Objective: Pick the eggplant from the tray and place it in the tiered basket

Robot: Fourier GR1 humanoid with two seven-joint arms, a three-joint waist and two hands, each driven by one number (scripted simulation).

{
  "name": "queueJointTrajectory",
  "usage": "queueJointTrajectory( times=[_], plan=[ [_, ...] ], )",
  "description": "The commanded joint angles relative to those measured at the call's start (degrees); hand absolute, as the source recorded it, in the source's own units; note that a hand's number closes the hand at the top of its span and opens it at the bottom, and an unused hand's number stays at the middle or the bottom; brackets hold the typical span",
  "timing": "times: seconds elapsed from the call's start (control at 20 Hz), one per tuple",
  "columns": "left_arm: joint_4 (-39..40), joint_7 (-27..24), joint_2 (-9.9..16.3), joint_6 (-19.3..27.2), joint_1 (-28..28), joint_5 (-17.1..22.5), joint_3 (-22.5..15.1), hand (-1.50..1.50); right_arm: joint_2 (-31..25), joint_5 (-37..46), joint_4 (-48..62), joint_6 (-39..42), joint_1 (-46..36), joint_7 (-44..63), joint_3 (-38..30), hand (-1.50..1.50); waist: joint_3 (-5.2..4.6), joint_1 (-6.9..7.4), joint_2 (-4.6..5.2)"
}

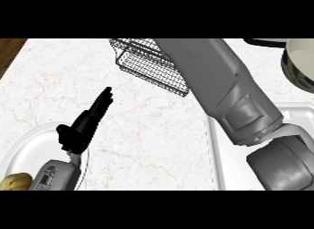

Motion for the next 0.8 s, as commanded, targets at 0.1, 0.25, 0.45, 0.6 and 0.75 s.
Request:
queueJointTrajectory(
  times=[0.1,0.25,0.45,0.6,0.75],
  plan=[
    [-1.38,1.66,0.88,-0.87,-0.48,0.72,0.80,0.00,0.45,-8.14,2.27,-2.92,-0.37,0.83,-6.44,-1.50,-0.01,1.01,0.03],
    [0.62,-0.79,-0.92,0.45,0.00,-0.46,0.28,0.00,0.47,-8.78,1.50,-4.44,-0.09,-3.15,-8.62,-1.50,0.00,-0.71,0.00],
    [-1.07,0.09,-0.09,-0.23,1.69,0.29,0.86,0.00,0.35,-6.53,1.87,-13.85,-0.79,-4.84,-7.04,-1.50,-0.01,-1.03,-0.34],
    [-1.68,1.15,-1.14,1.12,2.65,-0.62,-0.09,0.00,-2.69,-1.93,3.61,-20.00,-0.04,-4.50,-3.79,-1.50,-0.01,-1.90,-0.60],
    [0.40,0.96,0.37,0.38,0.47,0.62,2.67,0.00,-5.67,1.09,4.10,-26.87,-1.61,-0.87,-2.02,-1.50,-0.02,-3.75,-1.18]
  ],
)
